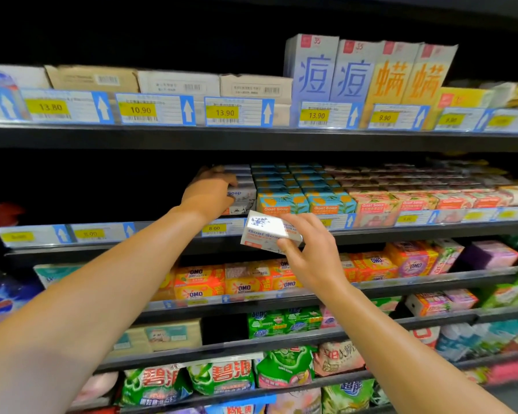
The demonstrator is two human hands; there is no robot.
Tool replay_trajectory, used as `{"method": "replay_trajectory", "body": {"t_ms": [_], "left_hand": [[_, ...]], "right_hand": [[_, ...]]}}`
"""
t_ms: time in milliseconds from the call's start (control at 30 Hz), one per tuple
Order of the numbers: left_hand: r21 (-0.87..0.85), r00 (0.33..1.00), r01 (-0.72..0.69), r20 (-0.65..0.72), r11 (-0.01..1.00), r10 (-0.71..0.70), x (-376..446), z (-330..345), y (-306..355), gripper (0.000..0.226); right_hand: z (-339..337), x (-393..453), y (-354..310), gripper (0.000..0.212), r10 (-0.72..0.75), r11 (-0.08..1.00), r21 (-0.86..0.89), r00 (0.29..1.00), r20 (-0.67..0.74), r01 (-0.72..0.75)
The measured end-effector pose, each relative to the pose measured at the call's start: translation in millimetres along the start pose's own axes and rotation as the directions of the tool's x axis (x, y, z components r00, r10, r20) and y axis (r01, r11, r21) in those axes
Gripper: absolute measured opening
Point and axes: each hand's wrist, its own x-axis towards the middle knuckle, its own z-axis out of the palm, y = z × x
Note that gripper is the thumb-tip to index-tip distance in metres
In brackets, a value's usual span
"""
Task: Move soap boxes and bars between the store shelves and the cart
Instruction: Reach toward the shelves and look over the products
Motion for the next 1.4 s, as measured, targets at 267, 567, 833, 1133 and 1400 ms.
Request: {"method": "replay_trajectory", "body": {"t_ms": [267, 567, 833, 1133, 1400], "left_hand": [[-0.505, 0.965, -0.145, -0.261, 0.851, 0.01, -46, -25, 21, 0.018], [-0.277, 0.932, -0.327, -0.251, 0.904, 0.26, -74, -33, 8, 0.042], [-0.251, 0.951, -0.127, -0.306, 0.96, 0.046, -63, -37, -17, 0.039], [-0.167, 0.995, 0.037, -0.088, 0.985, -0.053, -38, -11, -22, 0.048], [-0.061, 0.993, 0.041, -0.11, 0.997, -0.048, -32, -1, -5, 0.037]], "right_hand": [[-2, 14, -11, 0.042, -0.041, 0.999, 0.017, 0.999, -0.015, 0.041], [9, 27, -33, 0.053, -0.097, 0.995, 0.025, 0.992, -0.081, 0.1], [18, 18, -13, 0.076, -0.038, 0.921, -0.388, 0.999, 0.013, 0.04], [22, 19, -15, 0.071, -0.016, 0.897, -0.441, 1.0, 0.011, 0.019], [24, 18, -15, 0.07, 0.0, 0.892, -0.452, 1.0, -0.005, -0.002]]}}
